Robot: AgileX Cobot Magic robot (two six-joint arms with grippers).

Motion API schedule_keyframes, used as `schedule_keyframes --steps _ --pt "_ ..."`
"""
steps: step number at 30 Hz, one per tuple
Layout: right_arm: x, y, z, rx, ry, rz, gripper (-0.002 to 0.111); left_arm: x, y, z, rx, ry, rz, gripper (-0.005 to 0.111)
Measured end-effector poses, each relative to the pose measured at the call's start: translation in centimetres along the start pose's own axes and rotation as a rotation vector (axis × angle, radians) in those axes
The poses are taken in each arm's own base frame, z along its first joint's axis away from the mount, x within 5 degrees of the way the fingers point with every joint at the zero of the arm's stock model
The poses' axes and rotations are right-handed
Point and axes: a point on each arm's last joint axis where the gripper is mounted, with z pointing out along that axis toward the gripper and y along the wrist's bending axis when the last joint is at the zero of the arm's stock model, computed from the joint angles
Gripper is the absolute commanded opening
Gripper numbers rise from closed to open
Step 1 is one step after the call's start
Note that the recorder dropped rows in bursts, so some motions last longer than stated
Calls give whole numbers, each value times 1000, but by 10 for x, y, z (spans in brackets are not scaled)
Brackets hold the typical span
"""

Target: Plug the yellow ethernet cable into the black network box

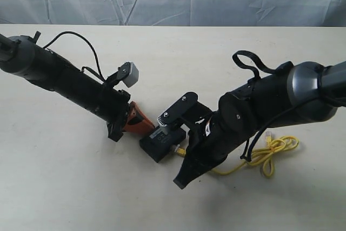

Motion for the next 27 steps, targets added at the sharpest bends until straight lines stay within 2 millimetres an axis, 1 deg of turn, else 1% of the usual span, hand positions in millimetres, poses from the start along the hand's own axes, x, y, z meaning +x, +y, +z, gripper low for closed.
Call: schedule_keyframes --steps 2,7,11,16,21,22,24,27 --pt "0 0 0 5 -2 -2 -1 0 0 0 0 0 -19 0" --pt "-1 -1 0 11 -14 89 -1 0 0 0 0 0 -60 0" --pt "-2 -1 0 13 -18 110 -1 0 0 0 0 0 -71 0" --pt "-3 -4 0 47 -41 19 -1 0 0 0 2 5 -69 0" --pt "-3 -5 0 54 -47 2 -1 0 0 0 3 10 -63 0" --pt "-3 -5 0 54 -46 0 1 0 0 0 5 10 -62 0" --pt "-3 -5 0 55 -46 -2 13 0 0 0 5 11 -61 0" --pt "-5 -5 0 60 -72 -4 44 0 0 0 4 15 -58 0"
